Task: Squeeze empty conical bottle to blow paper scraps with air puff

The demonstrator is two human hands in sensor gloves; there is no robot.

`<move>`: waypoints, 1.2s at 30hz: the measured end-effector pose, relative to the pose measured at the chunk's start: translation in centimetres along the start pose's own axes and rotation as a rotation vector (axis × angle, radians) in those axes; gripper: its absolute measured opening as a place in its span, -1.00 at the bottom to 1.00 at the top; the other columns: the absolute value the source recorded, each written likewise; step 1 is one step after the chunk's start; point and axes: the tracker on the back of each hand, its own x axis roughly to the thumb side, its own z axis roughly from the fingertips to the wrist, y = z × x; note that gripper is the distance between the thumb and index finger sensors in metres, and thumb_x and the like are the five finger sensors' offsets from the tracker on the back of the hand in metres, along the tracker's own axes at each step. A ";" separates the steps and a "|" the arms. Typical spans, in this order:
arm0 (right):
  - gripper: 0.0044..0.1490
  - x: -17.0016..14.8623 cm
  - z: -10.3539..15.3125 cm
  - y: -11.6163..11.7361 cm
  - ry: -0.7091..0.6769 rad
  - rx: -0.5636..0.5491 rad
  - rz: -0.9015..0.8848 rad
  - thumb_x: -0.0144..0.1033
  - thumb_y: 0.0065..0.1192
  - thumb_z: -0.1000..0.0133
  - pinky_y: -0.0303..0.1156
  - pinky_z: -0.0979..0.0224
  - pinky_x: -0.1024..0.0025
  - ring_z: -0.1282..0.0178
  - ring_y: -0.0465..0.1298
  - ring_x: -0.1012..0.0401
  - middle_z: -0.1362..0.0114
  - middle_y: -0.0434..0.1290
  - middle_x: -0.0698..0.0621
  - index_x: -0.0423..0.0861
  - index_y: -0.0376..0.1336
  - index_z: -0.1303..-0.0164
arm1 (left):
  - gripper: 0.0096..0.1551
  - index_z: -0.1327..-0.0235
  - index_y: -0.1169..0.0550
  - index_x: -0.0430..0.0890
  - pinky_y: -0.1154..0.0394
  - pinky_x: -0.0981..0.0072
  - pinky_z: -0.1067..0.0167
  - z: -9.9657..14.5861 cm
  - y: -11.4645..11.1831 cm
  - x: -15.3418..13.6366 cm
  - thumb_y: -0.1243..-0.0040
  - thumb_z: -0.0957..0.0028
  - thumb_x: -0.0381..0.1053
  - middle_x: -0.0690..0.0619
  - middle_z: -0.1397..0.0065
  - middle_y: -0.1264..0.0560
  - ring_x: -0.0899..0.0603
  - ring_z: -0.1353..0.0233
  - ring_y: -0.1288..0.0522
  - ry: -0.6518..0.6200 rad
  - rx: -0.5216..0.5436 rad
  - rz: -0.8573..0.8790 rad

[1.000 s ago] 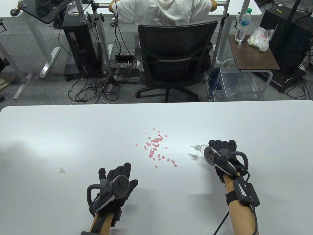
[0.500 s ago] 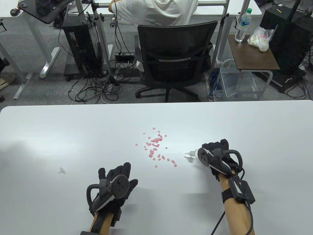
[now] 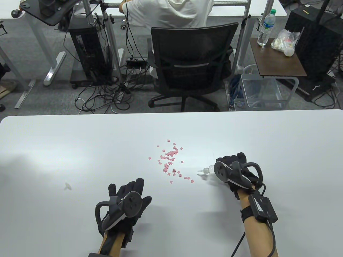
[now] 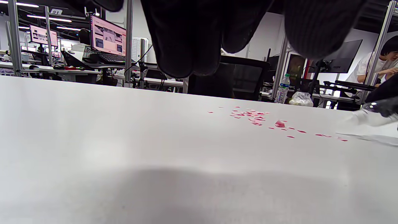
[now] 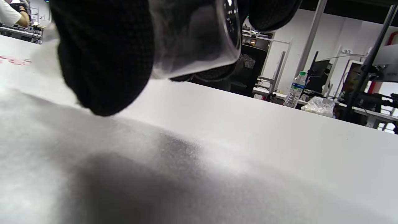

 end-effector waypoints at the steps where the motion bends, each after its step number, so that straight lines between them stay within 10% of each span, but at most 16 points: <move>1: -0.10 0.0 0.0 0.0 0.015 -0.017 0.001 -0.04 0.71 0.24 0.26 -0.63 -0.21 -0.35 0.60 0.09 -0.37 0.59 0.04 0.09 0.40 -0.37 | -0.07 -0.76 -0.26 0.04 0.08 -0.43 -0.59 0.0 0.0 0.0 -0.20 -0.16 0.37 -0.07 -0.71 -0.37 -0.24 -0.64 -0.44 0.000 0.000 0.000; 26: -0.21 0.5 -0.3 0.2 0.047 -0.022 0.103 -0.05 0.70 0.28 0.32 -0.59 -0.16 -0.23 0.67 0.13 -0.24 0.67 0.07 0.09 0.48 -0.22 | -0.07 -0.76 -0.25 0.04 0.08 -0.43 -0.59 0.0 -0.1 0.0 -0.20 -0.16 0.37 -0.08 -0.72 -0.37 -0.24 -0.64 -0.44 0.004 -0.008 0.002; 36: -0.07 -1.4 3.2 -1.3 0.068 -0.056 -0.038 0.03 0.59 0.13 0.24 -0.59 -0.25 -0.37 0.58 0.03 -0.43 0.55 -0.03 0.01 0.34 -0.48 | -0.07 -0.76 -0.26 0.03 0.08 -0.43 -0.59 -0.1 -0.1 -0.2 -0.20 -0.16 0.37 -0.08 -0.72 -0.37 -0.24 -0.64 -0.44 0.012 -0.023 -0.004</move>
